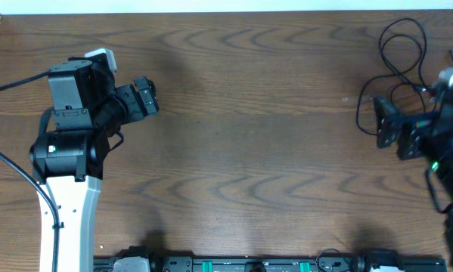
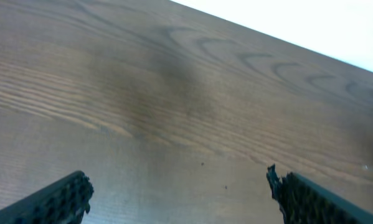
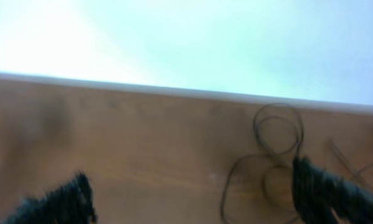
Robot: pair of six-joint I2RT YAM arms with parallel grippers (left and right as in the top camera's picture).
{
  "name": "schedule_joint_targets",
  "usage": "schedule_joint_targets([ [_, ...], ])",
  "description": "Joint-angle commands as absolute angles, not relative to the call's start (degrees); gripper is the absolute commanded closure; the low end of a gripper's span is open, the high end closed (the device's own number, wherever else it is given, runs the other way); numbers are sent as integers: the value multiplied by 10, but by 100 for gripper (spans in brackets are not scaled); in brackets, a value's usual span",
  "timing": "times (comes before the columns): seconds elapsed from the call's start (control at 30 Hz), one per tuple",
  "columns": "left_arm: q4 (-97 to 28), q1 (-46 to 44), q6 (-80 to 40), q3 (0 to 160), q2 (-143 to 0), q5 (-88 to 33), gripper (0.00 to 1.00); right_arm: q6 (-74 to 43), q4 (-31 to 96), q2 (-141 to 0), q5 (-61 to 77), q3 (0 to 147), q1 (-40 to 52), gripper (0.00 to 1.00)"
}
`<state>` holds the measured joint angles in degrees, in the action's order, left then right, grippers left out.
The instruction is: Untangle cables
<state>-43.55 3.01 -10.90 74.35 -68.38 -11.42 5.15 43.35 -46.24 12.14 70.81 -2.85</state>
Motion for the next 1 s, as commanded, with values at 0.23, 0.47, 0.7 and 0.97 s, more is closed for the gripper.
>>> schedule_joint_targets([
  [0.23,-437,32,-114,748,-686,-109,3,52,131,-175,126,261,-14,1],
  [0.47,-437,32,-114,748,-686,-109,3,48,-12,-45,126,66,3,1],
  [0.7,-437,32,-114,748,-686,-109,3,48,-34,-3,137,3,8,1],
  [0.97,-437,32,-114,748,-686,-109,3,48,29,-6,162,3,8,1],
])
